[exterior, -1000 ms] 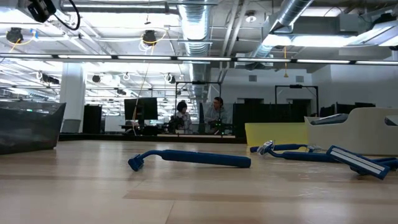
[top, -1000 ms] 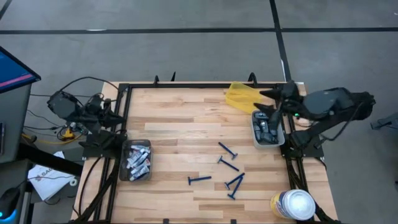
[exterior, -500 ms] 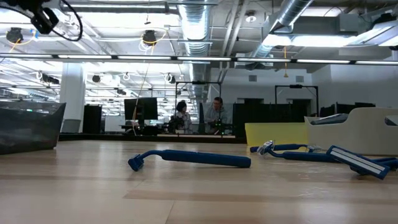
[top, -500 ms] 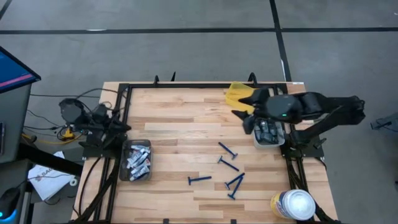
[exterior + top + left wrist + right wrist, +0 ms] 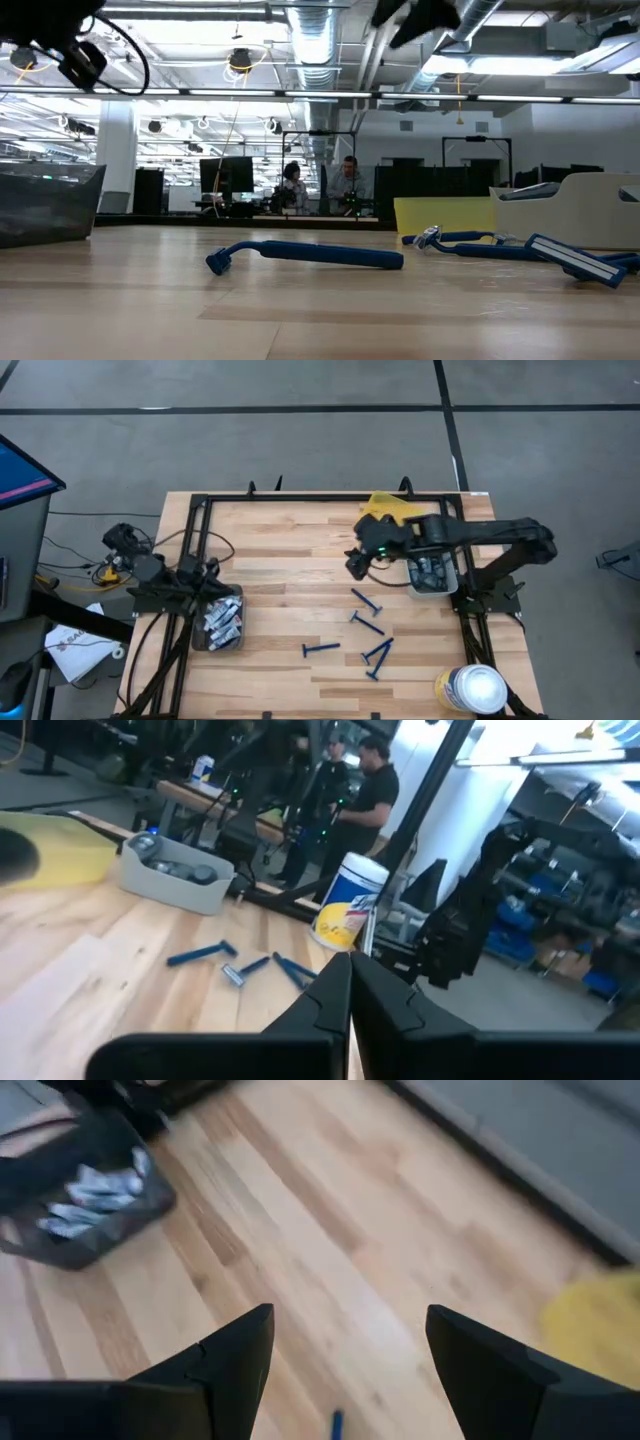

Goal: Pick & Place Travel size toiletries
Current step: Put the blue razor into the yellow bin

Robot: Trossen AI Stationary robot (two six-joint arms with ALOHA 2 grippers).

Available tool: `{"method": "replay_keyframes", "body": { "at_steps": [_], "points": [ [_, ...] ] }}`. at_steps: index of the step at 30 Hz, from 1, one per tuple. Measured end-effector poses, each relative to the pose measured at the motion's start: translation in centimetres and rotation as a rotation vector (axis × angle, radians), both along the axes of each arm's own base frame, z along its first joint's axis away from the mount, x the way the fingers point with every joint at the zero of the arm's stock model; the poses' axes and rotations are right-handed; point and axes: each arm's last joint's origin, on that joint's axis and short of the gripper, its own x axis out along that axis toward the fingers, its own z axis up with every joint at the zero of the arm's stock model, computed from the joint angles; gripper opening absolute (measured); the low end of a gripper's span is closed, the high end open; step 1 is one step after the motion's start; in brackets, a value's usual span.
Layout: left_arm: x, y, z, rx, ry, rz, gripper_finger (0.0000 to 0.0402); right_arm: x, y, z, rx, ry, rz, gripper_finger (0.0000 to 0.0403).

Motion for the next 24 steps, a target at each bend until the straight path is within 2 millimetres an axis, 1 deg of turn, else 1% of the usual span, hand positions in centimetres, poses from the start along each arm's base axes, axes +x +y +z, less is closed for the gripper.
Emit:
{"method": "replay_keyframes", "body": {
  "at_steps": [5,9,17,20,24],
  "points": [
    [0.8,-0.6,-2.1,-0.043,-0.049,-0.003,0.0,1.9,-0.8,-3.8,0.126,0.163,-0.113,0.0254],
    [1.1,-0.9,-3.6,-0.066,-0.063,-0.006,0.0,2.9,-0.5,-7.2,0.163,0.347,-0.161,0.0254],
    [1.2,-1.0,-3.6,-0.075,-0.074,-0.022,0.0,4.5,0.9,-13.3,0.252,0.676,-0.132,0.0254],
    [1.2,-1.0,-3.6,-0.069,-0.067,-0.022,0.0,5.1,1.5,-15.1,0.275,0.75,-0.113,0.0254],
    [1.3,-1.0,-3.7,-0.06,-0.057,-0.001,0.0001,5.5,1.9,-16.7,0.335,0.819,-0.069,0.0254]
  ]
}}
